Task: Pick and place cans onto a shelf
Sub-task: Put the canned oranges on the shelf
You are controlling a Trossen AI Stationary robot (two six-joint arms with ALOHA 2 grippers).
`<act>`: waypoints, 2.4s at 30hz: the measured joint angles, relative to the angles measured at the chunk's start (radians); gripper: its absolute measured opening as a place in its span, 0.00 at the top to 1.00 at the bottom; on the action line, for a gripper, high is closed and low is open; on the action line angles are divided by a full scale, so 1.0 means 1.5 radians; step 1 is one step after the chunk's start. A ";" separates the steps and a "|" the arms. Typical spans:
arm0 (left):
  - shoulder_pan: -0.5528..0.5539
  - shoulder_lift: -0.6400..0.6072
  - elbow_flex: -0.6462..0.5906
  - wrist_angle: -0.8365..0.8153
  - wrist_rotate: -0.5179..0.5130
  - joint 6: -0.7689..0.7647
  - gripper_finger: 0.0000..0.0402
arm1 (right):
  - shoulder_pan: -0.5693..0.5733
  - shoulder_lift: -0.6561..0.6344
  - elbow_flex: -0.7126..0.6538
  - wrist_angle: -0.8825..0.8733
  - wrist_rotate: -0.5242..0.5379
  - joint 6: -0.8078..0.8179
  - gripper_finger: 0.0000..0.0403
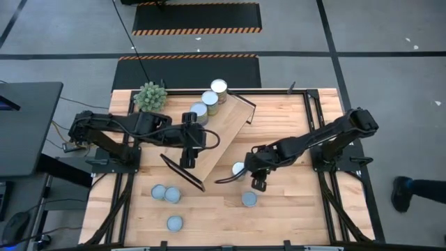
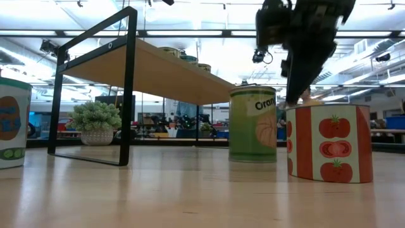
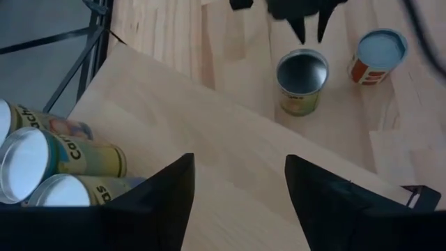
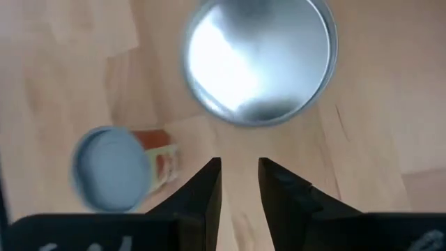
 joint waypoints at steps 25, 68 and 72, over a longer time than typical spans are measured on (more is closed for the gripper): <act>0.022 0.151 0.000 0.171 0.131 0.017 0.21 | 0.077 -0.258 0.001 -0.130 0.120 0.113 0.75; 0.063 0.401 0.159 0.205 0.246 0.071 0.21 | 0.159 -0.342 0.000 -0.178 0.180 0.123 0.74; 0.065 0.403 0.158 0.205 0.260 0.096 0.21 | 0.159 -0.342 0.000 -0.177 0.181 0.123 0.74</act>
